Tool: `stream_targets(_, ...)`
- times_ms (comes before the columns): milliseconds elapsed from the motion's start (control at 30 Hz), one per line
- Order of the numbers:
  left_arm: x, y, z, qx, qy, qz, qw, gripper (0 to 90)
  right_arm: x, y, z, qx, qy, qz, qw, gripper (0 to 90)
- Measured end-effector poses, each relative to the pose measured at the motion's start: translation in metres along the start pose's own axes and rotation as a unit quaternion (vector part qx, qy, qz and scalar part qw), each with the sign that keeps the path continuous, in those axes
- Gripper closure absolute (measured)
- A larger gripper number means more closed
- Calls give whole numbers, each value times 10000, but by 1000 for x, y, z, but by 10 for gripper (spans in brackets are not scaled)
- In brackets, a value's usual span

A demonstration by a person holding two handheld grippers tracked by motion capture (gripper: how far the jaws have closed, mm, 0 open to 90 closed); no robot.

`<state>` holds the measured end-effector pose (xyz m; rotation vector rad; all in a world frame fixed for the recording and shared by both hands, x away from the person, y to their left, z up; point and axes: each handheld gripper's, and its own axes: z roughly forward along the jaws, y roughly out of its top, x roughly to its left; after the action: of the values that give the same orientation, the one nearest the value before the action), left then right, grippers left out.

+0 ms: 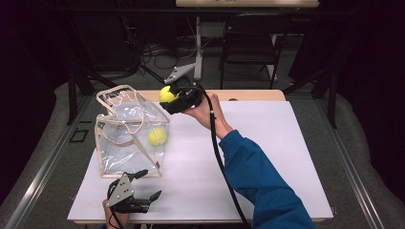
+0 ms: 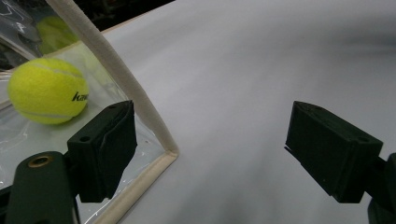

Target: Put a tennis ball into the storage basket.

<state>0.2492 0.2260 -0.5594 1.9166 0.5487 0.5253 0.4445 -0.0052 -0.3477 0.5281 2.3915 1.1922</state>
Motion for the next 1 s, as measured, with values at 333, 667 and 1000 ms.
stream_targets(333,0,0,0,-2,-1,0,10000,159,6,10,2,-7,36,-89,10000,266)
stream_targets(667,0,0,0,-8,-7,-6,10000,159,11,20,4,-38,90,-169,9998,266)
stream_targets(1000,0,0,0,-13,-3,-9,10000,159,17,28,8,-36,134,-277,9995,266)
